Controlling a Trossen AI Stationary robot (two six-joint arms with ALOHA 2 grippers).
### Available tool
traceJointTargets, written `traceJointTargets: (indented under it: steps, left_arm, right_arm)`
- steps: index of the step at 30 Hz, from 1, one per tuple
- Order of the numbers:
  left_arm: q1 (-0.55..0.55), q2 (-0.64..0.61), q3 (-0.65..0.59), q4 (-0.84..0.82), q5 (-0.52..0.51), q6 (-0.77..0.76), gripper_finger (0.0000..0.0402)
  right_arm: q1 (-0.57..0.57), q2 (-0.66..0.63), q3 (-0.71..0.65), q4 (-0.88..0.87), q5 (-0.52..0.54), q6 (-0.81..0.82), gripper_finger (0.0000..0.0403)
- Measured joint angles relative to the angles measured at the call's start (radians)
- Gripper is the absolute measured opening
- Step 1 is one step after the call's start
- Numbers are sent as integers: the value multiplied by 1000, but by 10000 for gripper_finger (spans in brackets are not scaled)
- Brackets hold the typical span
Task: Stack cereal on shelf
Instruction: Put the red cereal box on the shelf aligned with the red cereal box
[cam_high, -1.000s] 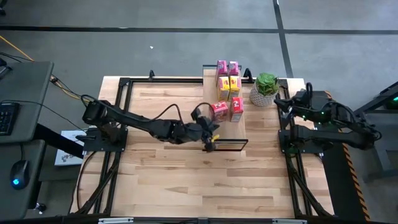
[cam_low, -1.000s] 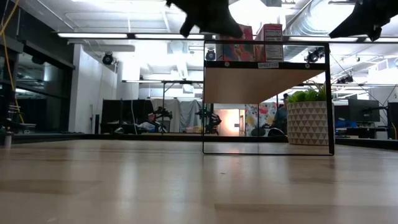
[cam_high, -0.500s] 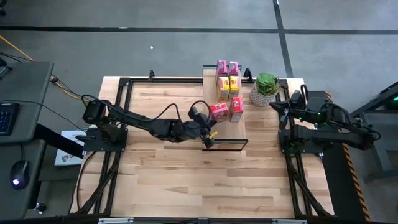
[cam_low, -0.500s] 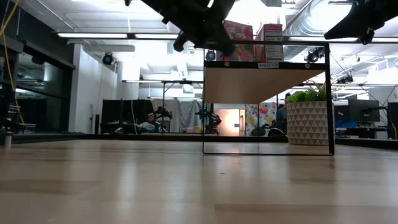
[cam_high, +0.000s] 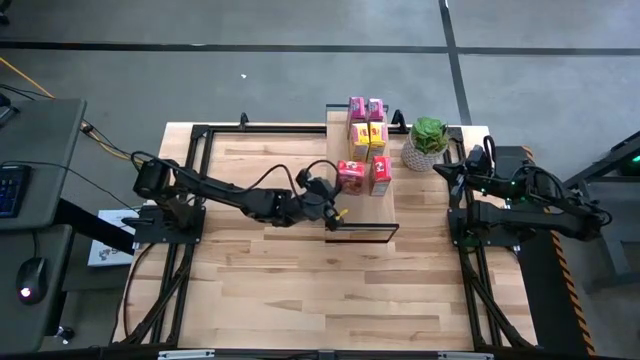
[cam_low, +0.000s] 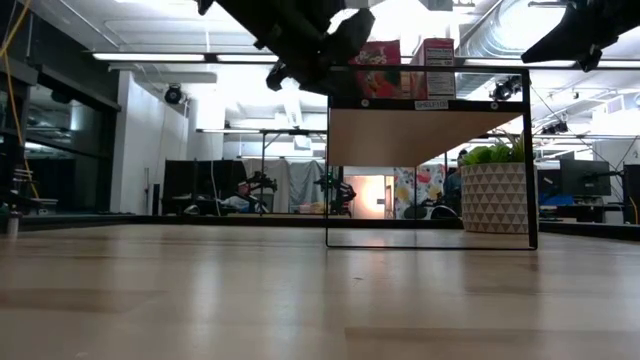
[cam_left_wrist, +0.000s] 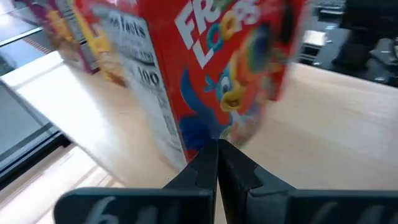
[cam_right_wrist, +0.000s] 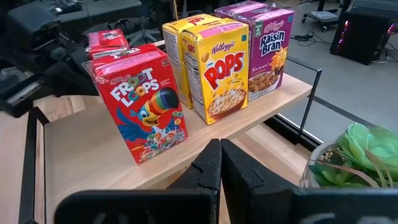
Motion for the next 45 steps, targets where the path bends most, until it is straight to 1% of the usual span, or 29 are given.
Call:
traceJointTargets:
  steps: [12,20,24,29,37,39,45]
  left_arm:
    - [89,0,0,-19,2,-3,0]
    - [149,0,0,-8,88,-3,0]
    - [169,0,0,26,145,-3,0]
    - [182,0,1,70,218,5,0]
    - [182,1,1,84,221,5,0]
    - [179,1,1,96,239,-2,0]
    - [147,1,1,95,255,-21,0]
  right_arm:
    - [0,0,0,0,0,0,0]
    - [0,0,0,0,0,0,0]
    - [0,0,0,0,0,0,0]
    - [0,0,0,0,0,0,0]
    - [0,0,0,0,0,0,0]
    - [0,0,0,0,0,0,0]
    - [0,0,0,0,1,0,0]
